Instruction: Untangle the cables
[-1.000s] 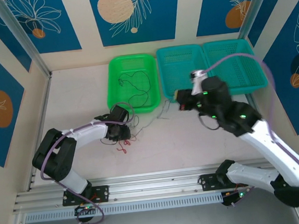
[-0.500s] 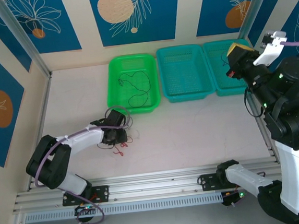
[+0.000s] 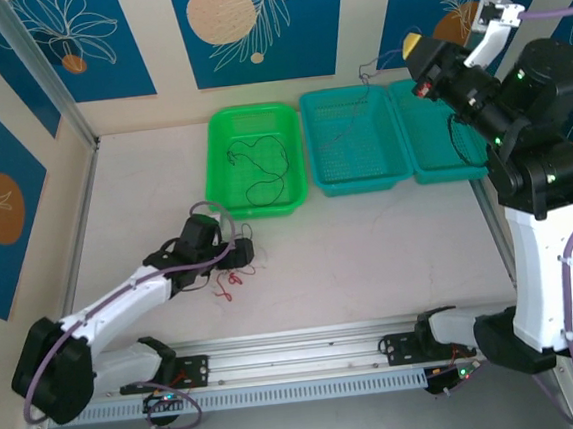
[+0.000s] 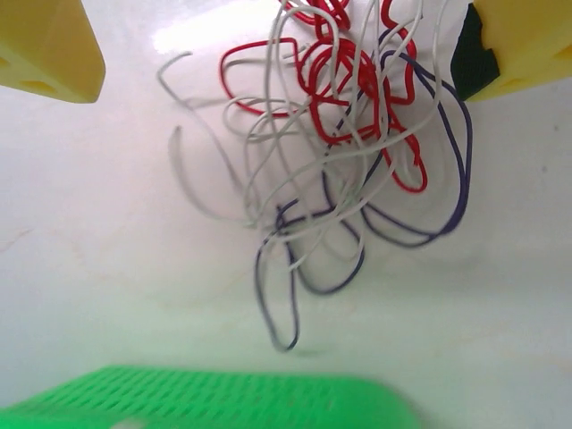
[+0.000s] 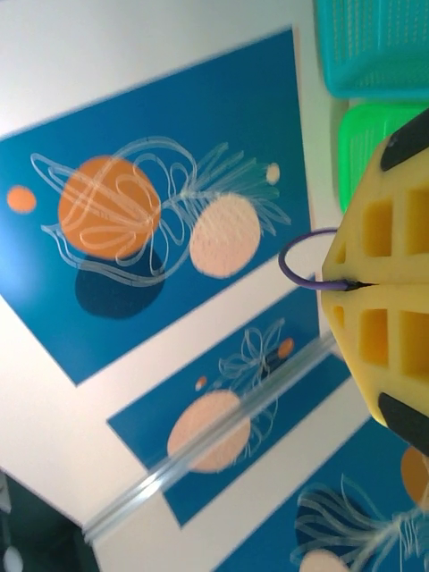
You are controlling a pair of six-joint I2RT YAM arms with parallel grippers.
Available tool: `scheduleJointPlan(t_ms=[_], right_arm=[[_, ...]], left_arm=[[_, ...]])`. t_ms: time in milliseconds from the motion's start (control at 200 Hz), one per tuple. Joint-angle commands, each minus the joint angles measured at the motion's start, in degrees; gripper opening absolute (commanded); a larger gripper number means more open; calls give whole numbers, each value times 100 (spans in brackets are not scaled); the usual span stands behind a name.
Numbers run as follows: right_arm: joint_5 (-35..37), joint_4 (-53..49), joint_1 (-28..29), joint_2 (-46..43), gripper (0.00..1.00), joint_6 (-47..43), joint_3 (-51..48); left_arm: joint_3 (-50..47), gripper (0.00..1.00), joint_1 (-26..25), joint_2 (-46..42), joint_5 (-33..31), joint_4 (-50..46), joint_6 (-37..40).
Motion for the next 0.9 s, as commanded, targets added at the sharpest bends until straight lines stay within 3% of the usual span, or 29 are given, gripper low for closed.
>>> scheduleJointPlan(t_ms=[0, 240, 415, 640, 895], right_arm=[[-820, 569, 52, 373, 0, 635, 363], [-954, 738, 649, 1551, 0, 755, 1441], [-970, 761, 950, 2309, 0, 682, 2166], [-962, 887, 1041, 2876, 0, 731, 2209], [-1455, 396, 1136, 3688, 0, 1324, 2057]], left_arm=[[173, 100, 43, -545, -157, -171, 313], [571, 100, 55, -1534, -653, -840, 261], [812, 100, 51, -1896, -624, -1007, 412], [1088, 100, 50, -2169, -139, -1343, 836], [1100, 100, 52, -2348, -374, -1576, 840]])
